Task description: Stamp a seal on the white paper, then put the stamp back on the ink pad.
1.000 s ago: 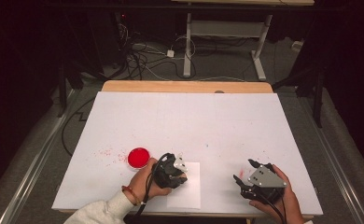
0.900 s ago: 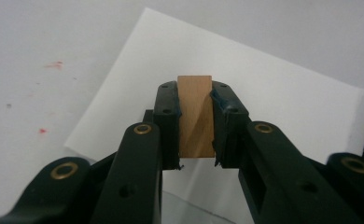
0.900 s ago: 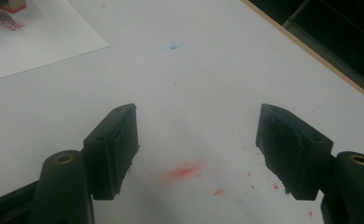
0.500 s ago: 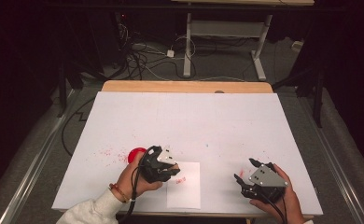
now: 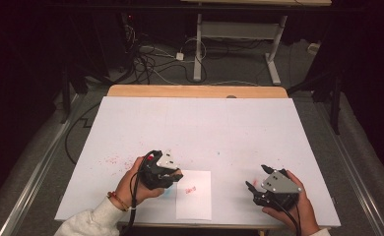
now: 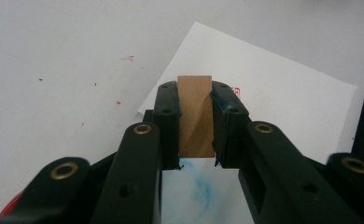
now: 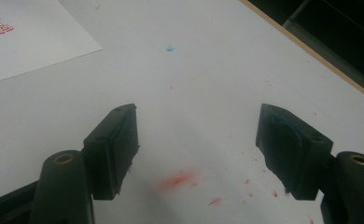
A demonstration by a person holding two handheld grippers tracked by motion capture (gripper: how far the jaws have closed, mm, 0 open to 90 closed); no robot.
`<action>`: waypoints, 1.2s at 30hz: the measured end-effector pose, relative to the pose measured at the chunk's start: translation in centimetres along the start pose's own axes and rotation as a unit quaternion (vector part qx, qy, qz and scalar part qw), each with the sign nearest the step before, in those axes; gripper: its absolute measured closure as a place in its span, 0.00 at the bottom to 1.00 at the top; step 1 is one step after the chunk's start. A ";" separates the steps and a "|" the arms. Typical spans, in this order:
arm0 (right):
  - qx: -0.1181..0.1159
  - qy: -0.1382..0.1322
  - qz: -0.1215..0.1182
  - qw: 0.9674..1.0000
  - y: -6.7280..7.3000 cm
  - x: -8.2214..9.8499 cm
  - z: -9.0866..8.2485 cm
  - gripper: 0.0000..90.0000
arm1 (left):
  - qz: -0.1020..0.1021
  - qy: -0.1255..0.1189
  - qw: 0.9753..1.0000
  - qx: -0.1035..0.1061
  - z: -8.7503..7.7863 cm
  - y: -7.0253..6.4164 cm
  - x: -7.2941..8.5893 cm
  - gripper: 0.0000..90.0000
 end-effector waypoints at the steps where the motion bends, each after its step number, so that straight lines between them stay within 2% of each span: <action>1: 0.000 -0.001 0.000 1.000 0.0 0.0 0.0 0.33 | 0.000 0.000 1.000 0.002 -0.1 0.0 0.0 0.81; 6: 0.000 0.000 0.001 1.000 0.0 0.1 0.0 0.33 | 0.002 0.003 1.000 -0.005 -0.4 0.3 0.2 0.81; 16: 0.001 -0.001 0.001 1.000 -0.1 0.0 0.0 0.33 | -0.007 -0.001 1.000 -0.015 -1.3 1.3 0.5 0.81; 19: 0.000 0.000 0.001 1.000 0.0 0.1 0.0 0.33 | -0.011 0.002 1.000 -0.019 -1.6 1.9 0.8 0.81; 28: 0.002 -0.002 -0.002 1.000 0.1 0.2 -0.5 0.33 | -0.042 0.007 0.998 -0.043 -2.6 4.6 2.1 0.81; 35: 0.003 -0.002 -0.002 1.000 0.1 0.2 -0.7 0.33 | -0.061 0.032 0.996 -0.056 -2.9 6.5 3.8 0.81; 36: 0.002 -0.002 -0.003 1.000 0.2 0.2 -0.7 0.33 | -0.065 0.035 0.996 -0.053 -2.9 6.7 4.1 0.81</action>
Point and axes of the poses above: each handheld gripper's, and its own axes: z roughly forward along the jaws, x roughly out of its underside, y roughly to its left, the point moved 9 cm from there along z, roughly forward along the jaws, and after that the axes turned 4 degrees about x, right-handed, at the moved point
